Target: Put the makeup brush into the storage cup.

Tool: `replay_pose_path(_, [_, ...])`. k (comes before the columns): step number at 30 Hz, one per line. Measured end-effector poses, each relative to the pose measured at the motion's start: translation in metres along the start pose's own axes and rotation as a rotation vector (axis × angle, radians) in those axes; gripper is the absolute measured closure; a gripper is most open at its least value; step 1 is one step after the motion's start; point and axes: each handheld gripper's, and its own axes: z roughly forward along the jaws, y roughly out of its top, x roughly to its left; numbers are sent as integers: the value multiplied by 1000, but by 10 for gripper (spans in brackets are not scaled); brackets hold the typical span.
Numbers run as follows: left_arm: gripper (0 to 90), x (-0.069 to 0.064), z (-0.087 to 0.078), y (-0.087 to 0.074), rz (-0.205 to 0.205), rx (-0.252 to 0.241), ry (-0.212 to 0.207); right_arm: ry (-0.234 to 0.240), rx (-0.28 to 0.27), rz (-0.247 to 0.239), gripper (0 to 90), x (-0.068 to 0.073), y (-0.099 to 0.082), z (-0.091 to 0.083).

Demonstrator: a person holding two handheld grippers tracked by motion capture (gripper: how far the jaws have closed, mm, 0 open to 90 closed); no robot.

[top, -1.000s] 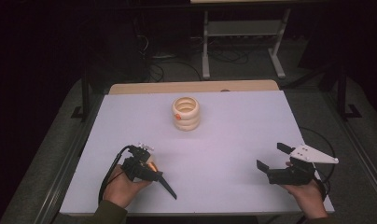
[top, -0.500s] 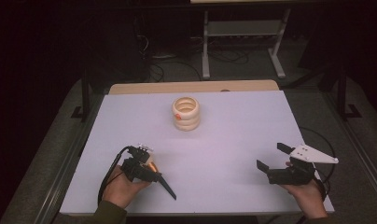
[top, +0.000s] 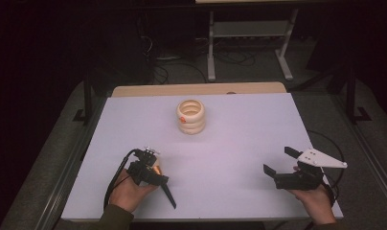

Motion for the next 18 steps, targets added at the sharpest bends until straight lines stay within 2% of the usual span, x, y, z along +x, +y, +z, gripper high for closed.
replay_pose_path(4, [238, 0, 5, -3, -17, 3, -26, -2, 0, 0, 0, 0, 0, 0])
replay_pose_path(7, [253, 0, 7, -4, -26, 0, -26, -3, 0, 1, 0, -1, 0, -1])
replay_pose_path(10, [273, 2, 5, -4, -18, -7, -27, -4, 0, 1, 0, -1, 0, -1])
replay_pose_path(11, [279, 2, 5, -4, -27, -15, -28, -3, 1, 1, 0, -1, 0, -1])
replay_pose_path(18, [316, 4, 6, -3, -17, -5, -32, -4, 1, 1, 0, -1, 0, -1])
